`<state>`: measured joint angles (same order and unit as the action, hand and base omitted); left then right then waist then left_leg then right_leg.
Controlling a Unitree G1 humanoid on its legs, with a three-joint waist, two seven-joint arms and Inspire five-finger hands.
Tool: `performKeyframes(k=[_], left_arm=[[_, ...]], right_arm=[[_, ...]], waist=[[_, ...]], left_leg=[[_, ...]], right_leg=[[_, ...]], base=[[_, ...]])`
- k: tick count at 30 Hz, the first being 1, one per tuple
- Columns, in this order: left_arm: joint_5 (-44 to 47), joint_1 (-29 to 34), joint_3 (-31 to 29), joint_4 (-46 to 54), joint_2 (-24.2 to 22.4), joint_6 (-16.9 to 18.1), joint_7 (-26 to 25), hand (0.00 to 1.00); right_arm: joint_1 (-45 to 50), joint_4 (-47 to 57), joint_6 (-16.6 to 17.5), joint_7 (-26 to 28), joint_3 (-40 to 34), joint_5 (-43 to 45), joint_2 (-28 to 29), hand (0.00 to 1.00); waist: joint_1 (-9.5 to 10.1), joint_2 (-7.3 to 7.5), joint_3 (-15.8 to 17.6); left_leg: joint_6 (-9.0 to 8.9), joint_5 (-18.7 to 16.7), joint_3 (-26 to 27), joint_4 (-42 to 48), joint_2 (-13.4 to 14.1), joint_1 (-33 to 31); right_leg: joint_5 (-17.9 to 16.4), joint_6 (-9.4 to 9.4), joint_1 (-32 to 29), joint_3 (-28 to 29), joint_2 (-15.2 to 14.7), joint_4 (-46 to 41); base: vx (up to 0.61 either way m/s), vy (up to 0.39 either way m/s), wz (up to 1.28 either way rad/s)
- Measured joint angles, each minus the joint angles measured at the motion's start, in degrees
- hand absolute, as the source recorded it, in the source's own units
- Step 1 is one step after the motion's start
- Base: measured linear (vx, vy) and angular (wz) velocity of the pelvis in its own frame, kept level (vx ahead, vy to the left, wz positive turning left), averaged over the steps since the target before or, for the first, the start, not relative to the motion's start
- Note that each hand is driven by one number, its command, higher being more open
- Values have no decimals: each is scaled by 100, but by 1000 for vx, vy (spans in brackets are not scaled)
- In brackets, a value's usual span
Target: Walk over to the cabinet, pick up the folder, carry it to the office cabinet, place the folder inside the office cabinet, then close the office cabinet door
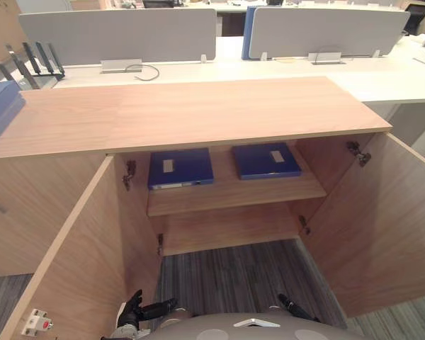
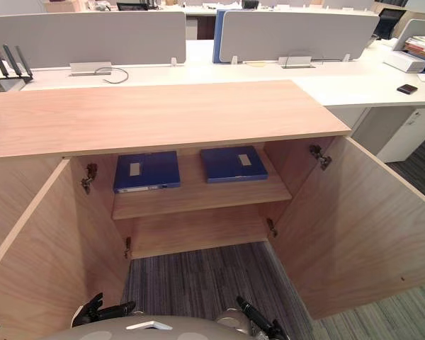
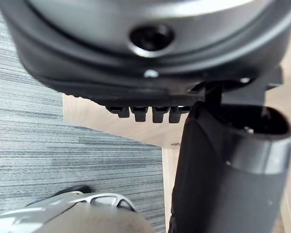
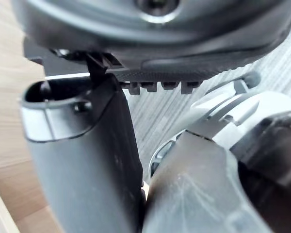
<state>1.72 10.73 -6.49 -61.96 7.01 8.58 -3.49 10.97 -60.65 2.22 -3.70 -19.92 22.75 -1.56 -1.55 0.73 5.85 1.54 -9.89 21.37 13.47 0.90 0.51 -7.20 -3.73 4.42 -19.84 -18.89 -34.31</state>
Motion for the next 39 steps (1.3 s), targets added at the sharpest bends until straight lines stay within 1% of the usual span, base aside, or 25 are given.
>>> performKeyframes(k=[1, 2, 3, 4, 5, 6, 7, 8, 10, 11, 13, 16, 18, 21, 26, 28, 29, 35, 36, 37, 38, 39], left_arm=[[-1, 14, 0, -1, 40, -1, 12, 100], [-2, 9, 0, 12, 72, -1, 19, 100], [-7, 16, 3, 10, 74, -7, 25, 100], [-10, 57, 16, 18, 44, -9, 27, 100], [-8, 51, 43, 22, 32, -10, 31, 100], [-7, 44, 48, 39, 41, -10, 38, 100], [-8, 36, 62, 57, 53, -15, 45, 100], [-13, 45, 134, 51, 71, -29, 33, 100], [-11, 48, 139, 48, 81, -56, 30, 100], [-15, 38, 140, 48, 96, -76, 35, 100], [-10, 10, 140, 49, 122, -106, 43, 100], [-13, -21, 163, 39, 186, -107, 55, 100], [-21, -61, 183, -39, 204, -106, 64, 100], [-59, -146, 268, -156, 213, -110, 60, 100], [-62, -137, 341, -170, 215, -111, 54, 100], [-63, -128, 380, -171, 226, -110, 52, 100], [-151, -129, 520, -174, 268, -104, 48, 100], [-193, -166, 649, -158, 281, -86, 42, 100], [-182, -181, 638, -143, 288, -72, 30, 100], [-181, -194, 606, -86, 290, -3, -16, 100], [-182, -193, 601, -25, 293, 30, -34, 100], [-187, -194, 602, 57, 296, 77, -65, 100]], right_arm=[[-9, -69, -4, 1, 11, -1, 30, 100], [-60, -187, -7, -1, 17, -10, 34, 100], [-64, -222, -7, -7, 16, -20, 34, 100], [-30, -261, -6, -7, 14, -144, 6, 100], [-61, -266, -6, -37, 18, -201, -42, 100], [-102, -266, -7, -51, 26, -205, -43, 100], [-217, -272, -7, -61, 49, -207, -33, 100], [-264, -272, -4, -63, 64, -208, -4, 100], [-280, -271, -5, -58, 89, -210, 20, 100], [-315, -267, -4, -57, 93, -212, 47, 100], [-354, -266, 3, -55, 92, -228, 118, 100], [-439, -271, 8, -6, 83, -377, 237, 100], [-455, -341, 43, 24, 65, -477, 243, 100], [-520, -432, 63, 46, -125, -665, 236, 100], [-530, -478, 67, 56, -276, -676, 227, 100], [-562, -486, 69, 53, -313, -678, 221, 100], [-588, -481, 87, 50, -312, -682, 224, 100], [-594, -474, 106, 51, -302, -689, 182, 100], [-622, -465, 112, 51, -278, -712, 185, 100], [-633, -454, 129, 51, -200, -794, 181, 100], [-635, -435, 156, 47, -178, -848, 172, 100], [-635, -430, 208, 46, -89, -894, 139, 100]], waist=[[10, 88, -19], [26, 208, -48], [29, 261, -60], [63, 210, -213], [140, 193, -280], [176, 216, -298], [189, 227, -295], [150, 215, -303], [154, 243, -311], [163, 260, -314], [185, 270, -314], [232, 367, -236], [258, 381, -232], [255, 340, -150], [215, 297, -119], [208, 284, -103], [145, 268, -80], [144, 260, -41], [150, 278, 25], [166, 279, 119], [182, 280, 167], [191, 282, 210]], left_leg=[[67, 153, 10, -134, -67, -12], [43, 216, 38, -265, -132, -11], [15, 246, 40, -362, -156, -14], [-62, 395, 46, -627, -175, -60], [-43, 608, 63, -859, -197, -157], [-26, 731, 86, -949, -214, -213], [28, 947, 127, -1166, -225, -242], [-3, 1109, 148, -1422, -218, -169], [-34, 1321, 190, -1742, -222, -14], [15, 1415, 202, -1845, -214, 24], [8, 1437, 270, -1836, -184, 41], [-26, 1414, 383, -1837, -154, 226], [-59, 1392, 441, -1846, -140, 316], [-76, 1381, 528, -1859, -127, 429], [-113, 1353, 700, -1860, -97, 547], [-144, 1327, 872, -1858, -61, 615], [-162, 1315, 1091, -1832, 5, 702], [-166, 1311, 1142, -1814, 26, 726], [-196, 1197, 1217, -1592, 102, 702], [-213, 962, 1290, -1089, 267, 594], [-204, 849, 1198, -758, 317, 514], [-154, 749, 760, -318, 418, 331]], right_leg=[[-161, -98, 278, -220, -2, 314], [-268, -190, 402, -444, 11, 750], [-260, -247, 448, -554, 41, 981], [-188, -377, 470, -665, 183, 1531], [-142, -453, 466, -712, 324, 2061], [-140, -457, 454, -715, 376, 2310], [-88, -538, 456, -672, 480, 2710], [-19, -517, 449, -650, 572, 2851], [-6, -496, 470, -627, 642, 2951], [9, -474, 479, -599, 693, 2994], [34, -447, 485, -501, 733, 3066], [57, -415, 644, -393, 788, 3164], [55, -411, 689, -342, 798, 3166], [55, -392, 752, -232, 799, 3172], [72, -355, 763, -15, 810, 3218], [105, -334, 746, 170, 839, 3255], [223, -299, 709, 462, 913, 3362], [249, -298, 709, 542, 916, 3370], [258, -285, 710, 628, 922, 3353], [276, -258, 712, 772, 935, 3341], [286, -246, 706, 877, 947, 3334], [295, -232, 655, 1051, 957, 3308]], base=[[-73, -111, -31], [-40, -115, -30], [6, -112, -39], [36, -108, -56], [37, -110, -67], [14, -117, -76], [18, -108, -55], [31, -96, -38], [70, -66, -12], [79, -56, -11], [66, -44, -17], [70, -46, -23], [37, -35, -20], [-19, -1, -15], [-37, 16, -22], [-26, 7, -61], [-10, -11, -71], [1, -4, -14], [-22, -26, -40], [-14, -11, -52], [-20, -116, -64], [28, -315, -77]])
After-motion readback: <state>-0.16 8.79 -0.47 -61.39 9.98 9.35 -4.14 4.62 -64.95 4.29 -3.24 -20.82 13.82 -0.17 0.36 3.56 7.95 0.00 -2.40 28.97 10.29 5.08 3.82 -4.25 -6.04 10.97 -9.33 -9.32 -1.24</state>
